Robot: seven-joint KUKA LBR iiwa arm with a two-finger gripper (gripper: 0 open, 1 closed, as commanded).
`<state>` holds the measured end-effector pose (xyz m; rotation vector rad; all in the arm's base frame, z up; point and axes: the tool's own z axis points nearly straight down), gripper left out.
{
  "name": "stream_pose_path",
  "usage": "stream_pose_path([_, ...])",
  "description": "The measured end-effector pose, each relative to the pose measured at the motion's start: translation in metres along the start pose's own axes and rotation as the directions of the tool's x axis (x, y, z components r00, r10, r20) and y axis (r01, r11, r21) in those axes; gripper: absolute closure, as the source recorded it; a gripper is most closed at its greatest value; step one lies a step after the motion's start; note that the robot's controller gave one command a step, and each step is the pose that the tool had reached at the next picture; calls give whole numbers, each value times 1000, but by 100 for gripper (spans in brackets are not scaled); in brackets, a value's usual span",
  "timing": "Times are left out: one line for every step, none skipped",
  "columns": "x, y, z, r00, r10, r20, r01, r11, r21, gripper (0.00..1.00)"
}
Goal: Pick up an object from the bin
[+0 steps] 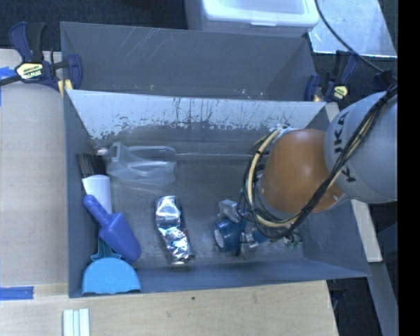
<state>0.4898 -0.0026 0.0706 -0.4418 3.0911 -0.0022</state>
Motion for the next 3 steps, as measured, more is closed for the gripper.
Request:
stream_pose_path([0, 0, 0, 1000, 0, 0, 0, 1000, 0, 100])
stream_pose_path([1, 0, -10, 1000, 0, -2, 0, 1000, -1, 100])
stream_pose_path([0, 0, -25, 1000, 1, 2, -1, 1000, 1, 100])
